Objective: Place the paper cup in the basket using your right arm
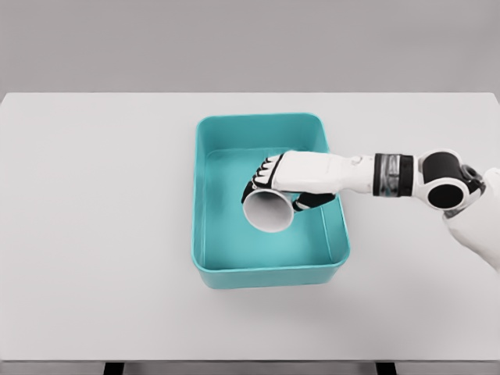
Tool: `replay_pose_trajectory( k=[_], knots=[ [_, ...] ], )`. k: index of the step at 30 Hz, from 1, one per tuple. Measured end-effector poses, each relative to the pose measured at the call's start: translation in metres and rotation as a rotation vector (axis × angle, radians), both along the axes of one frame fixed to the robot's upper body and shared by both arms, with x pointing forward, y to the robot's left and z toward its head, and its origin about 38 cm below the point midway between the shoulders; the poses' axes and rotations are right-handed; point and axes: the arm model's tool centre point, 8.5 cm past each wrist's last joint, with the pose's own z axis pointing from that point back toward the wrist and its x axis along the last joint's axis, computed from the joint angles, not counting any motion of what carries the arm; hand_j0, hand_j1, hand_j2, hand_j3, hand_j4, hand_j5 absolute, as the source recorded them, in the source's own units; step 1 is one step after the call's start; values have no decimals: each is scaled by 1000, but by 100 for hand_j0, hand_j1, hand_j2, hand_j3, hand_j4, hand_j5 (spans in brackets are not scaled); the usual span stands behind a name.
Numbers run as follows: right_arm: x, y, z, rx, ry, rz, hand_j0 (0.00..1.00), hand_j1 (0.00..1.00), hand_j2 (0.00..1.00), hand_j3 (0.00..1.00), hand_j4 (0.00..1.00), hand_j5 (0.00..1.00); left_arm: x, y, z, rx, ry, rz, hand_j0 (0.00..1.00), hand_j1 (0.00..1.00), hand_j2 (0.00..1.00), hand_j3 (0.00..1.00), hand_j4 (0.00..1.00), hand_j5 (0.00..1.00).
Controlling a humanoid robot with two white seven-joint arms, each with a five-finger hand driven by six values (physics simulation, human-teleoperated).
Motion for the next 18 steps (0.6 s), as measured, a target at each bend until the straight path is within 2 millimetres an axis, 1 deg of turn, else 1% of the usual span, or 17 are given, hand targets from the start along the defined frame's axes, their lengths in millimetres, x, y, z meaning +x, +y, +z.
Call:
replay_pose_trajectory(
  k=[4,5,6,7,8,10,15,18],
  knots=[
    [0,2,-8,-32,8,7,53,53,53,53,53,53,0,0,0,0,0,0,100,100,100,100,100,100],
    [0,3,-10,-39,10,7,55,55,55,55,55,55,0,0,0,0,0,0,100,100,100,100,100,100],
    [0,3,-11,-44,11,7,62,62,62,62,62,62,0,0,0,0,0,0,100,100,100,100,100,100],
    [0,3,-12,-47,13,6,81,81,81,81,81,81,0,0,0,0,0,0,100,100,100,100,100,100],
    [0,4,-13,-49,14,5,93,93,93,93,93,93,0,0,0,0,0,0,100,100,100,100,100,100],
    [0,6,-14,-50,17,3,98,98,98,98,98,98,0,0,0,0,0,0,100,100,100,100,100,100],
    [1,5,-13,-55,18,-10,98,98,98,98,98,98,0,0,0,0,0,0,100,100,100,100,100,100],
    [4,3,-2,-49,-7,-14,98,98,98,98,98,98,0,0,0,0,0,0,100,100,100,100,100,100]
  ],
)
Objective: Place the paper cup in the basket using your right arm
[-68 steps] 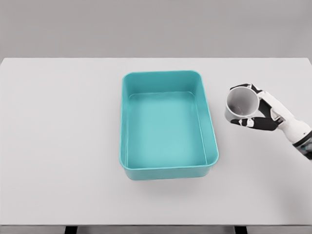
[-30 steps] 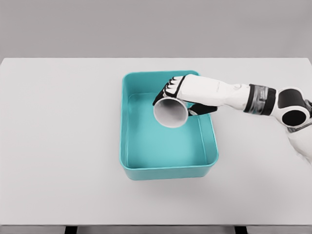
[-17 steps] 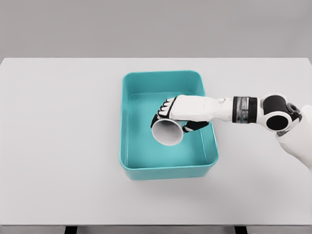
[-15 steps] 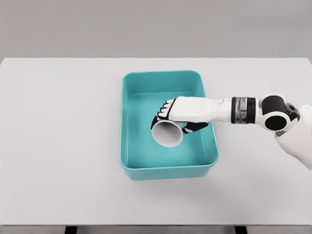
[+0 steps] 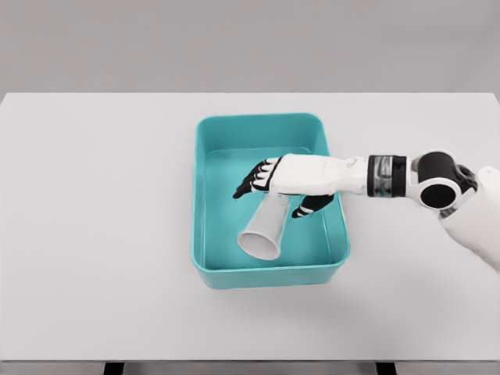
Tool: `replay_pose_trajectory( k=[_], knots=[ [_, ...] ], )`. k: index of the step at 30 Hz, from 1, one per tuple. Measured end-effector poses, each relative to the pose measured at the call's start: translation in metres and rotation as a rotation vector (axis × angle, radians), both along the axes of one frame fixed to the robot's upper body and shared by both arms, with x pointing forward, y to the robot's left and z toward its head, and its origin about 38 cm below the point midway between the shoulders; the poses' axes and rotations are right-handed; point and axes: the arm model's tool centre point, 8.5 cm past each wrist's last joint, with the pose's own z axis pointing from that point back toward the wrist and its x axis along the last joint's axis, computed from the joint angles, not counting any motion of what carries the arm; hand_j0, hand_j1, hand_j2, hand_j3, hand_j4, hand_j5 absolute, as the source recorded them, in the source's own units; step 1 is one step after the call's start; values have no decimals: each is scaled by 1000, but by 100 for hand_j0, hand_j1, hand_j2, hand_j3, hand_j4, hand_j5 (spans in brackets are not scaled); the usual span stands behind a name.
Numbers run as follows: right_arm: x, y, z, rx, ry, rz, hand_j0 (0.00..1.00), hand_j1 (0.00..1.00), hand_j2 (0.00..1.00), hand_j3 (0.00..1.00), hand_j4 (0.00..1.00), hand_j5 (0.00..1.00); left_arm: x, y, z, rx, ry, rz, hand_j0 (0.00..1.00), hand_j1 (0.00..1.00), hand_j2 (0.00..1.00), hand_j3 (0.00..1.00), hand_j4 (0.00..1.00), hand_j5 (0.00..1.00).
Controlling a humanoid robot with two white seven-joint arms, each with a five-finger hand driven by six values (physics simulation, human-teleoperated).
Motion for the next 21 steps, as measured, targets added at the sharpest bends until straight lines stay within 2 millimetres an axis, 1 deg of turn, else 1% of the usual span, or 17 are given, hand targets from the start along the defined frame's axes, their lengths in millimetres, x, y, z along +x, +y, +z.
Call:
replay_pose_trajectory(
  k=[1,5,7,9,12,14,15,16,17,18,21],
  knots=[
    [-1,-3,2,12,-2,-5,98,98,98,98,98,98,0,0,0,0,0,0,100,100,100,100,100,100],
    [2,-20,40,140,-47,-45,99,99,99,99,99,99,0,0,0,0,0,0,100,100,100,100,100,100],
    [-2,-34,45,234,-19,-78,99,99,99,99,99,99,0,0,0,0,0,1,100,100,100,100,100,100],
    [-5,-53,49,347,23,-121,99,99,99,99,99,99,0,0,0,0,0,1,100,100,100,100,100,100],
    [-15,-87,42,507,104,-200,99,99,99,99,99,99,0,0,0,0,0,1,100,100,100,100,100,100],
    [-20,-109,44,583,124,-242,99,99,99,99,99,99,0,0,0,0,0,1,100,100,100,100,100,100],
    [-21,-117,48,608,122,-255,99,99,99,99,99,99,0,0,0,0,0,1,100,100,100,100,100,100],
    [-24,-125,48,623,128,-272,99,99,99,99,99,99,0,0,0,0,0,1,100,100,100,100,100,100],
    [-30,-134,37,634,155,-300,99,99,99,99,99,99,0,0,0,0,0,0,100,100,100,100,100,100],
    [-33,-142,34,645,162,-323,99,99,99,99,99,99,0,0,0,0,0,0,100,100,100,100,100,100],
    [-35,-156,35,666,162,-361,99,99,99,99,99,99,0,0,0,0,0,1,100,100,100,100,100,100]
  ],
)
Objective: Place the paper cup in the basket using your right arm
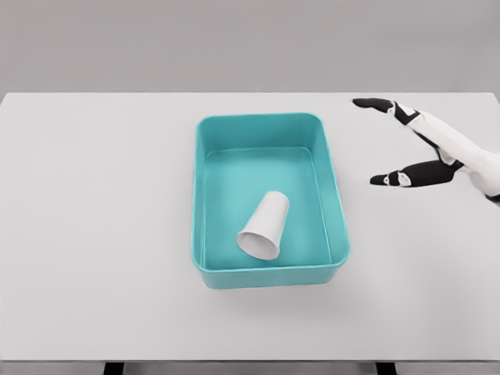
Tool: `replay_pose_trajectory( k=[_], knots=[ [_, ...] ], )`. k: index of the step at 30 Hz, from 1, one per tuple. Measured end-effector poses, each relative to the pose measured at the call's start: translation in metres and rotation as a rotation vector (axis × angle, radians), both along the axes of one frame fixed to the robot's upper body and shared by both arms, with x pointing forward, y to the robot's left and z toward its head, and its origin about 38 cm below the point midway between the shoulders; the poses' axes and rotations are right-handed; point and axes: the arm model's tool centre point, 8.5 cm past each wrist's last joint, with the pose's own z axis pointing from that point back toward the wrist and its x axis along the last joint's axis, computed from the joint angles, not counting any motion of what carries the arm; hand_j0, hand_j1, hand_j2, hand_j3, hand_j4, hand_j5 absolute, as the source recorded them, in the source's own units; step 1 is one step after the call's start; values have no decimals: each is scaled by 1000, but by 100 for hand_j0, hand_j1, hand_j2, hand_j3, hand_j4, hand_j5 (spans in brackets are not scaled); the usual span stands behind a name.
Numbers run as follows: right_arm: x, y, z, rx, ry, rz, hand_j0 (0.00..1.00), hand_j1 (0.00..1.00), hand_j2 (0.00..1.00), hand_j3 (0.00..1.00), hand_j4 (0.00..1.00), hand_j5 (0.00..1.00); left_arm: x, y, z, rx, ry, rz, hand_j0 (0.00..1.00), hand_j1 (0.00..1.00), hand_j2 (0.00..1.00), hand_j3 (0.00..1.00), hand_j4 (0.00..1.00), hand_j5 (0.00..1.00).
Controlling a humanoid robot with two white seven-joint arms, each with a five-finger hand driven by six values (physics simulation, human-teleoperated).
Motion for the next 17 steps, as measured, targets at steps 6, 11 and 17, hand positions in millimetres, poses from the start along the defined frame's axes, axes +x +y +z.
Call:
replay_pose_trajectory(
  k=[6,11,17],
  knots=[
    [2,-9,-4,10,60,-49,99,99,99,99,99,99,0,0,0,0,0,0,100,100,100,100,100,100],
    [5,-19,-22,18,144,-99,100,100,100,100,100,100,-1,0,0,0,2,-1,100,100,100,100,100,100],
    [0,-34,-45,27,216,-152,100,100,100,100,100,100,-3,0,0,1,7,-10,100,100,100,100,100,100]
  ],
)
